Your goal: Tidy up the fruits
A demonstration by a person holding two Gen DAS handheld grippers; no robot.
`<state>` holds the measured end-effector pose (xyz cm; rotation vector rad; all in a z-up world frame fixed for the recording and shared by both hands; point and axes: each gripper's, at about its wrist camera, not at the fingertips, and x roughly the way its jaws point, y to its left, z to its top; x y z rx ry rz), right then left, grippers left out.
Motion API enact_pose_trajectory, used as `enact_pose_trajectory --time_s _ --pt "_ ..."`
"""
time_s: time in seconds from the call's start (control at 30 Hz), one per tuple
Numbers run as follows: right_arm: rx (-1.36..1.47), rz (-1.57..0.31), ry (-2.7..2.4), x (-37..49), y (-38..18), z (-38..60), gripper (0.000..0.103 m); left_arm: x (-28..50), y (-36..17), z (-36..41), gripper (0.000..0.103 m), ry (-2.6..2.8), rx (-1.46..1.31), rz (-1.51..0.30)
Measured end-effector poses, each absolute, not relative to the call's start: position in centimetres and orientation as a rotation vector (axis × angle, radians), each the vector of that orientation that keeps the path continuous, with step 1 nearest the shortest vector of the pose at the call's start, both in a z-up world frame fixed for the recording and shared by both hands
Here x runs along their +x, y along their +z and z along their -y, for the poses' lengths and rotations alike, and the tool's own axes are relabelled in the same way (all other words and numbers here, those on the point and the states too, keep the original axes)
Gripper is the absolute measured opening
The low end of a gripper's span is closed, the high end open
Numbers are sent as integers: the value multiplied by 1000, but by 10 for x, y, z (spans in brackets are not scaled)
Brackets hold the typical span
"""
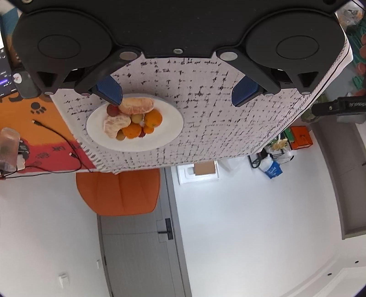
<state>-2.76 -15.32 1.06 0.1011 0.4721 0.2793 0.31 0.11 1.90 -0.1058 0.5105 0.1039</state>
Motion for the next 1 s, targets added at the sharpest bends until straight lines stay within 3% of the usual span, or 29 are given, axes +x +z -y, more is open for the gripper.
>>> enact_pose_trajectory --time_s 1.0 --pt "87 -500 290 -26 0 137 103 -1 16 7 103 88 -56 -522"
